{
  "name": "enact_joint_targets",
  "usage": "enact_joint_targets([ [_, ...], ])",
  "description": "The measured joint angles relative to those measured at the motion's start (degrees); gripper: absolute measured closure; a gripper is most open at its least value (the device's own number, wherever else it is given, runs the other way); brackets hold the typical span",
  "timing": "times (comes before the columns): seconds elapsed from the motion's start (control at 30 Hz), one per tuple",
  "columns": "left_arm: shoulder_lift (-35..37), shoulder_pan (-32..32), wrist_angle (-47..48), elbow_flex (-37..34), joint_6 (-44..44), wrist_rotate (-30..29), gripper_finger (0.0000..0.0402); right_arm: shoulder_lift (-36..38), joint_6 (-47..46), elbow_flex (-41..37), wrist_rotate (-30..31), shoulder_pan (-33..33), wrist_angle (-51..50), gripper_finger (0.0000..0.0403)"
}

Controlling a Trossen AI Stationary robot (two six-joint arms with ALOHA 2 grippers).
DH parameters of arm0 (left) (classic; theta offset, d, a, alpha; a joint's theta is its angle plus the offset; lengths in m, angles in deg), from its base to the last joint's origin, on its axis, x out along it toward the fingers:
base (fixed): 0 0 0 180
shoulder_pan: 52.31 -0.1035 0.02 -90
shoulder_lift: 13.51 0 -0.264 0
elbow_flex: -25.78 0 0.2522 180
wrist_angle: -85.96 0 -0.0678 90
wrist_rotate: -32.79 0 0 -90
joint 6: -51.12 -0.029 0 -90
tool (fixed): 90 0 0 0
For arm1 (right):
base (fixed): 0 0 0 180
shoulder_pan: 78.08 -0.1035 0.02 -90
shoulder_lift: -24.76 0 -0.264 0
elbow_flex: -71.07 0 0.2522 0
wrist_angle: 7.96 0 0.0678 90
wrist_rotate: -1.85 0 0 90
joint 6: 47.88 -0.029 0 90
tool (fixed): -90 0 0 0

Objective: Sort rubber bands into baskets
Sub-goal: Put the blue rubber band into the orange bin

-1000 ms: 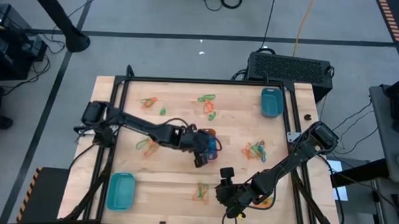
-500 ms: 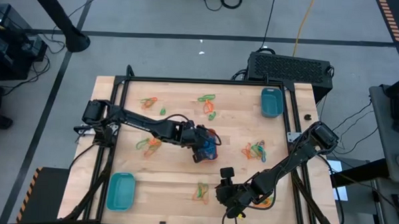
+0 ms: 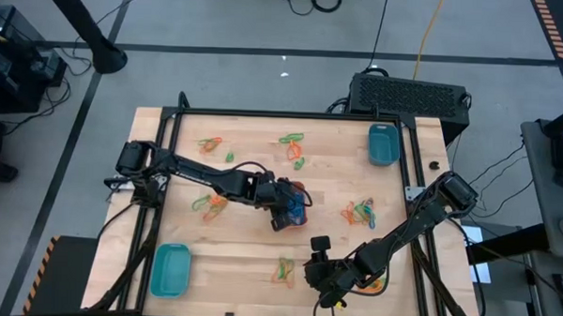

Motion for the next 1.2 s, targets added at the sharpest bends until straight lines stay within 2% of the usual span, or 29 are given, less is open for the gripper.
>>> enact_joint_targets([
  [0.27,0.43,-1.28,0.93,0.36,4.16,8.31,0.0222,0.0,0.02,0.0,0.01,0.0,0.24,0.0252],
  [0.47,4.65,-1.54,3.78,2.37,6.05,8.63,0.0222,0.0,-0.04,0.0,0.03,-0.07,0.42,0.0252],
  [0.7,10.7,1.17,6.52,2.86,5.99,6.21,0.0222,0.0,-0.61,0.0,0.47,-0.07,0.17,0.0252],
  [0.83,13.17,4.14,10.58,2.86,5.98,2.46,0.0222,0.0,-1.45,0.0,0.53,-0.07,0.0,0.0252],
  [0.97,14.03,8.65,15.47,2.86,6.77,-1.27,0.0222,0.0,-2.27,0.0,0.52,-0.15,-0.11,0.0252],
  [1.2,14.05,18.64,20.78,2.82,13.83,-3.03,0.0222,0.0,-3.67,0.0,0.48,-0.17,-0.47,0.0252],
])
